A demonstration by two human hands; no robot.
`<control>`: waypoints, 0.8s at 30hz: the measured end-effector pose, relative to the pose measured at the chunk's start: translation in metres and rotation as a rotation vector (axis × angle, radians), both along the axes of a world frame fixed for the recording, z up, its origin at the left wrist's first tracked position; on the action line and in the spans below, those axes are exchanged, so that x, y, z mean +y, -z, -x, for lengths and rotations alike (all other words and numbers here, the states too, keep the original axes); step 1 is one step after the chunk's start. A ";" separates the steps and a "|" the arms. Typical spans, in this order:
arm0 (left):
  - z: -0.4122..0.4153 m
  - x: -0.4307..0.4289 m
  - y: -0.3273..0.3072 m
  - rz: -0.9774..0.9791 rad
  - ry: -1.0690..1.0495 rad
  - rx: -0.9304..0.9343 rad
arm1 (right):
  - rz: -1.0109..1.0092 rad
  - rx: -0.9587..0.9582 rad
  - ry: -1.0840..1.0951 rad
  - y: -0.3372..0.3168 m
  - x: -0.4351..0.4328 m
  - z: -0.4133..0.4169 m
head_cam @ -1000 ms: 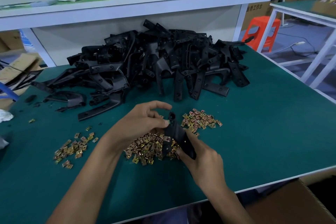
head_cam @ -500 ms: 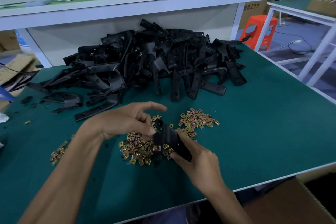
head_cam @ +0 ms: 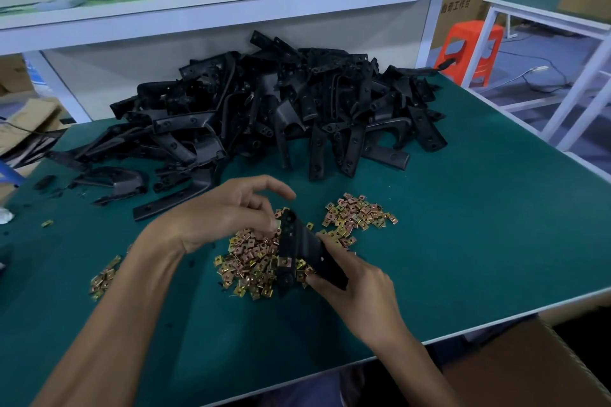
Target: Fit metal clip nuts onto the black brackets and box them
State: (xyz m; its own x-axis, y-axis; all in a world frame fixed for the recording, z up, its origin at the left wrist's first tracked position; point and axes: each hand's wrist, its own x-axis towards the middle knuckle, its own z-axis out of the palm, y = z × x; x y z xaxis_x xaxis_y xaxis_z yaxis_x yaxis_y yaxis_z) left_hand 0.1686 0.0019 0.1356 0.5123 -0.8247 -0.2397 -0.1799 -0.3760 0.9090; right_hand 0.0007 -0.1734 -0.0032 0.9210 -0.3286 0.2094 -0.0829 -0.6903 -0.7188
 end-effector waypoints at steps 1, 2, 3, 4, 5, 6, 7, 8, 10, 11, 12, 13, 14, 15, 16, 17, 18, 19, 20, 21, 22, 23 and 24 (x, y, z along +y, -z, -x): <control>-0.001 0.001 0.000 -0.007 -0.009 -0.013 | -0.022 -0.002 0.002 0.000 0.000 0.000; -0.001 0.001 0.000 -0.018 -0.010 -0.025 | -0.041 -0.002 0.003 0.000 -0.001 0.001; 0.000 0.001 0.000 -0.028 -0.005 -0.031 | -0.050 -0.001 0.003 0.000 -0.001 0.001; 0.001 0.001 0.000 -0.034 0.002 -0.032 | -0.050 -0.001 0.004 0.000 -0.001 0.001; 0.001 0.001 0.001 -0.040 0.011 -0.034 | -0.046 -0.002 0.006 -0.001 0.000 0.001; 0.002 0.000 0.001 -0.048 0.020 -0.041 | -0.042 -0.002 0.005 -0.001 0.000 0.001; 0.003 0.000 0.001 -0.057 0.029 -0.051 | -0.039 0.000 0.002 -0.001 0.000 0.001; 0.003 -0.001 0.001 -0.064 0.034 -0.062 | -0.034 0.005 -0.002 -0.001 0.000 0.000; 0.003 -0.002 0.002 -0.071 0.037 -0.075 | -0.023 0.017 -0.007 -0.001 0.000 0.000; 0.003 -0.002 0.002 -0.069 0.037 -0.074 | -0.025 0.017 -0.008 -0.001 0.000 0.000; 0.003 -0.002 0.002 -0.062 0.034 -0.068 | -0.034 0.015 -0.007 -0.001 0.000 0.000; 0.002 -0.002 0.002 -0.051 0.026 -0.057 | -0.047 0.012 -0.006 -0.002 0.000 0.000; 0.002 -0.001 0.002 -0.038 0.016 -0.044 | -0.058 0.010 -0.005 -0.002 0.000 0.000; 0.001 -0.001 0.002 -0.029 0.006 -0.032 | -0.064 0.010 -0.003 -0.003 0.000 0.000; 0.000 0.000 0.002 -0.026 0.003 -0.024 | -0.063 0.012 0.000 -0.003 0.000 0.000; 0.000 0.000 0.002 -0.026 0.006 -0.021 | -0.059 0.015 0.001 -0.003 0.000 0.000; 0.000 -0.001 0.003 -0.028 0.013 -0.020 | -0.054 0.017 0.001 -0.003 -0.001 0.000; 0.001 -0.001 0.004 -0.032 0.020 -0.021 | -0.048 0.019 0.000 -0.003 0.000 0.000; 0.001 -0.001 0.004 -0.033 0.026 -0.020 | -0.039 0.019 -0.001 -0.003 0.000 0.000; 0.002 -0.001 0.005 -0.031 0.027 -0.018 | -0.031 0.019 0.000 -0.003 0.000 0.000; 0.002 -0.001 0.005 -0.029 0.025 -0.015 | -0.021 0.019 0.002 -0.003 0.001 0.000; 0.001 -0.001 0.005 -0.032 0.028 -0.015 | -0.010 0.019 0.003 -0.003 0.001 0.000; 0.001 -0.001 0.004 -0.043 0.036 -0.020 | 0.001 0.017 0.004 -0.003 0.001 0.000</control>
State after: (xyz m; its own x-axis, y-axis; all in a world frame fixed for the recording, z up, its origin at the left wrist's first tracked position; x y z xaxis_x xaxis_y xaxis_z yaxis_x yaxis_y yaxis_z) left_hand 0.1679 0.0011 0.1316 0.4879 -0.8317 -0.2651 -0.2120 -0.4075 0.8883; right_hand 0.0011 -0.1721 -0.0005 0.9232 -0.3319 0.1936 -0.0980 -0.6906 -0.7166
